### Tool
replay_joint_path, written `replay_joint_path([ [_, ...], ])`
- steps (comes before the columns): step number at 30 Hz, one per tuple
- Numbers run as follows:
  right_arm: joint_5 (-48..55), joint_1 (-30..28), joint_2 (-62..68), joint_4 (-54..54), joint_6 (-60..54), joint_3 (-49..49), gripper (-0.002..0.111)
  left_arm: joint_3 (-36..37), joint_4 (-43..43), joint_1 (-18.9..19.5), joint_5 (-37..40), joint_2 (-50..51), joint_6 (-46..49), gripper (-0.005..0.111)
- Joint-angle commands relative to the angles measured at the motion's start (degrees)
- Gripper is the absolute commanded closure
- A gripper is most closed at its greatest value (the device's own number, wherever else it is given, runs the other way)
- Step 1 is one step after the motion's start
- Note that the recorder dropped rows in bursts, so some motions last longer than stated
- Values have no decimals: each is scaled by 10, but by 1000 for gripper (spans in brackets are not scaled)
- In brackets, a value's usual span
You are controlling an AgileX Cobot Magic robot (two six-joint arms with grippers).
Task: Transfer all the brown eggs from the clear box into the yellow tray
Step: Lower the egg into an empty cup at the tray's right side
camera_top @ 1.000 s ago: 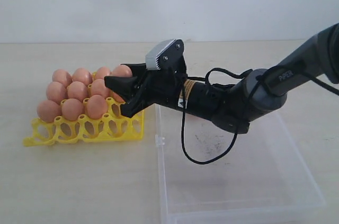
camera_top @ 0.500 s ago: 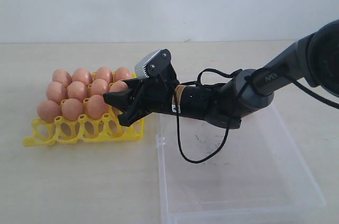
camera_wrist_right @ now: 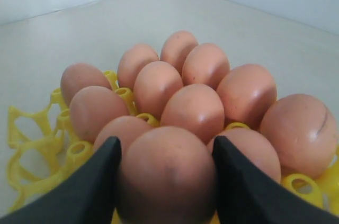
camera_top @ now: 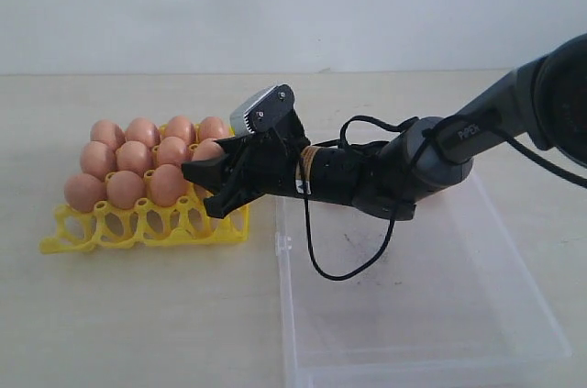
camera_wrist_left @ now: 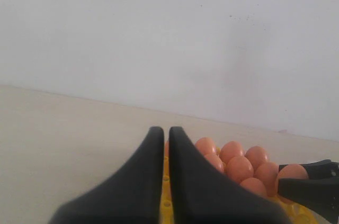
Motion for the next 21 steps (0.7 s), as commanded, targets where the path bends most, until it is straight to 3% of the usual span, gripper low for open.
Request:
replay_joint_path([
  [1,45,-2,1,-4,0,3,109,-2,0,-2,-3,2,-1,103],
  [12,45,-2,1,-7,-4,3,106,-2,0,-2,-3,2,-1,103],
  [21,45,-2,1,-9,-5,3,68,-2,0,-2,-3,2,-1,103],
])
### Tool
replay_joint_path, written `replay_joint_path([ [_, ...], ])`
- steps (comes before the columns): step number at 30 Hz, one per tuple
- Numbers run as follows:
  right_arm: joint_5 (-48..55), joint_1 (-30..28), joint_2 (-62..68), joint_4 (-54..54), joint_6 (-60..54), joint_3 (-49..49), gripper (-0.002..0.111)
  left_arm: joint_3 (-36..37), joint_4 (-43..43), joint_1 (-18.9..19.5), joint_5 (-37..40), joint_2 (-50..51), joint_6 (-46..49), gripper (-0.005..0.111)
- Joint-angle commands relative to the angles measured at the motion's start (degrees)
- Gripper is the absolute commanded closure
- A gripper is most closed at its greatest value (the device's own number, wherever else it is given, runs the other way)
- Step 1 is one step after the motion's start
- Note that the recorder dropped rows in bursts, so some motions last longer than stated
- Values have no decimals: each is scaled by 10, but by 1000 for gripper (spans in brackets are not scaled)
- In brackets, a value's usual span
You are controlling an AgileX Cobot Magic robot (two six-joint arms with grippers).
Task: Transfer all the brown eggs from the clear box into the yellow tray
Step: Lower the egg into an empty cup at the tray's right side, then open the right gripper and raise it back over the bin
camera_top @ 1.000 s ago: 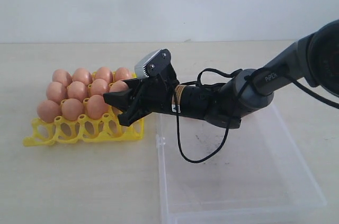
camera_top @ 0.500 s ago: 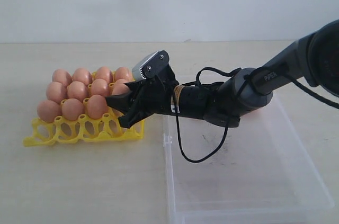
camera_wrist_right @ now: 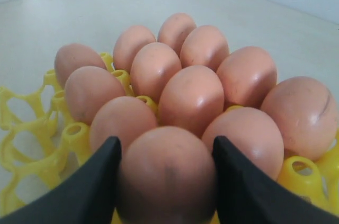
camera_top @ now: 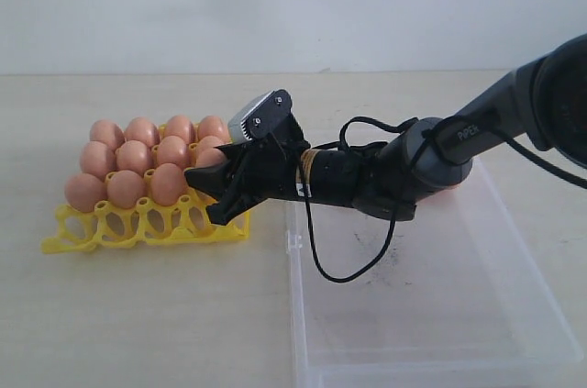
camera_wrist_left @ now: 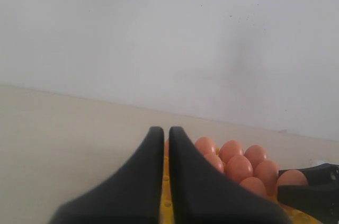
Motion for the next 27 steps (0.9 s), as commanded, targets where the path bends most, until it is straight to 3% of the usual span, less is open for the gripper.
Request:
replay_joint_path([
  [1,25,-3,1,-1,5,3,64,-2,0,-2,-3,2,-1,103],
  [8,40,-3,1,2,6,3,51,-2,0,-2,-3,2,-1,103],
  [16,33,-3,-19,6,12,3,51,-2,0,-2,-3,2,-1,103],
  [22,89,-3,-103,-3,68,3,51,-2,0,-2,-3,2,-1,103],
  [27,118,-3,-176,-116,164,3,55,-2,0,-2,-3,2,-1,103],
])
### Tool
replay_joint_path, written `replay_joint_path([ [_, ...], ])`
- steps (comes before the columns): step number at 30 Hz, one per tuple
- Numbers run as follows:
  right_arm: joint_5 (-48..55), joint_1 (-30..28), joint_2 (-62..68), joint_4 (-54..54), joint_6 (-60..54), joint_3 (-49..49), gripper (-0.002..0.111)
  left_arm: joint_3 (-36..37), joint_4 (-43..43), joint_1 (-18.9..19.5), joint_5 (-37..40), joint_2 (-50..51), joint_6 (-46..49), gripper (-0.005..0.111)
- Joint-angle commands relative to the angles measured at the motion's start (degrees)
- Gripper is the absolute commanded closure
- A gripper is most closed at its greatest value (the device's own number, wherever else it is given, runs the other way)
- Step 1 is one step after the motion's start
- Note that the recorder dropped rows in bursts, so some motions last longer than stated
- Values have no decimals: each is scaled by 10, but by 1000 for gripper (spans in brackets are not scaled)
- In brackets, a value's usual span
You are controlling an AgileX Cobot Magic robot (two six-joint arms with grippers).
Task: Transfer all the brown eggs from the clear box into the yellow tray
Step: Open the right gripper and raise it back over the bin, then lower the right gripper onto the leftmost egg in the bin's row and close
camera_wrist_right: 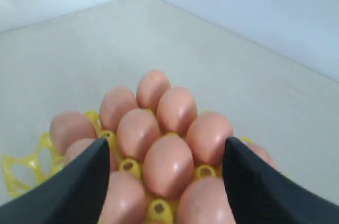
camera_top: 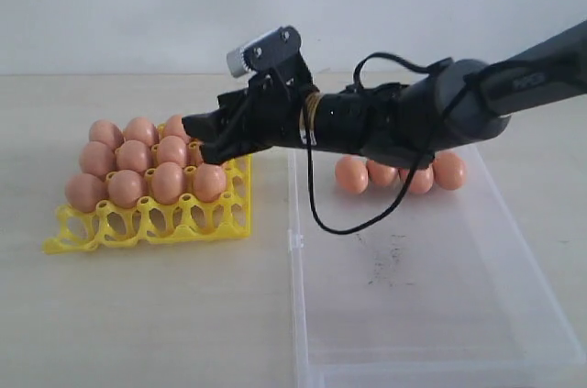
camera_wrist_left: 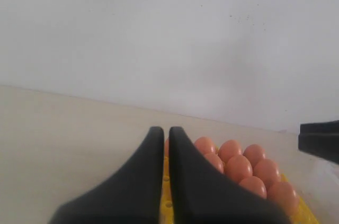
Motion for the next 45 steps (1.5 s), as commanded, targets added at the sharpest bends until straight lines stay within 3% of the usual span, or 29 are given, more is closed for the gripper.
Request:
replay_joint_path([
  [1,27,-2,-69,-132,113,2,60,-2,0,-2,-3,2,-1,103],
  [3,51,-2,-100,-219,182,2,76,-2,0,-2,-3,2,-1,103],
  [6,118,-2,-141,-408,331,2,109,-2,0,-2,-3,2,-1,103],
  [8,170,-2,-166,-527,483,2,108,-2,0,-2,-3,2,-1,103],
  [10,210,-10,-186,-527,548,16,108,-2,0,-2,-3,2,-1,103],
  [17,232,-77,-214,-527,621,57,108,-2,0,-2,-3,2,-1,103],
  [22,304,-117,-213,-527,631,88,108,-2,0,-2,-3,2,-1,103],
  [35,420,-117,-212,-527,544,99,108,-2,0,-2,-3,2,-1,103],
  [40,565,-117,-214,-527,511,99,108,-2,0,-2,-3,2,-1,103],
  [45,756,-117,-214,-362,289,99,108,-2,0,-2,-3,2,-1,103],
])
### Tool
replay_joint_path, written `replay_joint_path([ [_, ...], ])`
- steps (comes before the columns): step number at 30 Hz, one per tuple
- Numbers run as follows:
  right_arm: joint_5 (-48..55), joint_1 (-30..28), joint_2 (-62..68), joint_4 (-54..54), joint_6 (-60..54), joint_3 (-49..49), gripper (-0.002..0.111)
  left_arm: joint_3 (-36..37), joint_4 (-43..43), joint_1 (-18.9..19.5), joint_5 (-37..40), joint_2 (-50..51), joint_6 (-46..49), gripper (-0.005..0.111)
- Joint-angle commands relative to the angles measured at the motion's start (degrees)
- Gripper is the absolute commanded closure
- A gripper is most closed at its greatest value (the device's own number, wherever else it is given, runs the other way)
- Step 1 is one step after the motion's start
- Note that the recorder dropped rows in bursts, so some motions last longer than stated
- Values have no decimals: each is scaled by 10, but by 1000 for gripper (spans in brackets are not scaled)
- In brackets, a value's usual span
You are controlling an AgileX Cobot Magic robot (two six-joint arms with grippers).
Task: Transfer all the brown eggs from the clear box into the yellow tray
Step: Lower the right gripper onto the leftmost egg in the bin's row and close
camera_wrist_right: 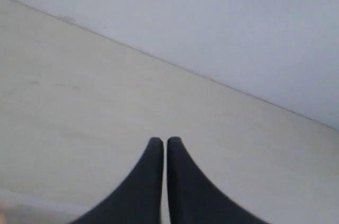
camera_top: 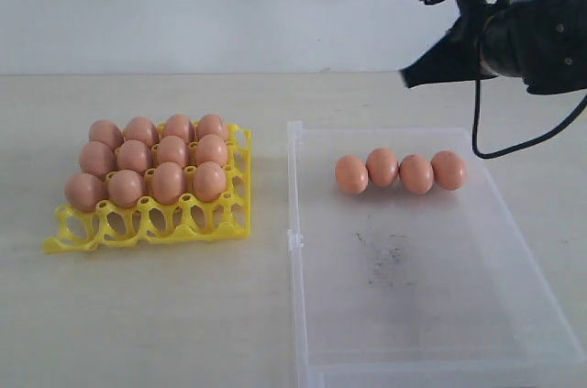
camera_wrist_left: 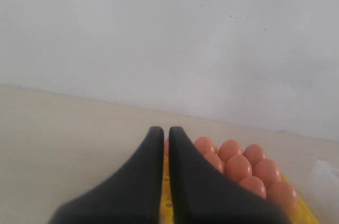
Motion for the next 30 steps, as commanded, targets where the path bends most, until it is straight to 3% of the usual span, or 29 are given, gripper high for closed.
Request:
replay_joint_path([
  [1,150,-2,-5,178,-233,3,108,-2,0,-2,-3,2,-1,103],
  [6,111,-2,-5,533,-557,-9,108,-2,0,-2,-3,2,-1,103],
  [8,70,-2,-5,696,-683,-22,108,-2,0,-2,-3,2,-1,103],
  [9,48,-2,-3,831,-786,-37,108,-2,0,-2,-3,2,-1,103],
  [11,66,-2,10,977,-900,-69,108,-2,0,-2,-3,2,-1,103],
  [13,94,-2,33,1048,-934,-97,106,-2,0,-2,-3,2,-1,103],
  [14,98,0,42,1054,-934,-104,103,-2,0,-2,-3,2,-1,103],
  [16,98,0,65,1082,-936,-117,83,-2,0,-2,-3,2,-1,103],
  [18,99,3,92,1103,-952,-133,48,-2,0,-2,-3,2,-1,103],
  [19,99,6,103,1104,-952,-142,38,-2,0,-2,-3,2,-1,103],
  [20,101,10,113,1105,-951,-154,37,-2,0,-2,-3,2,-1,103],
  [24,101,38,144,1105,-984,-202,62,-2,0,-2,-3,2,-1,103],
  [30,110,38,171,1095,-994,-221,64,-2,0,-2,-3,2,-1,103],
])
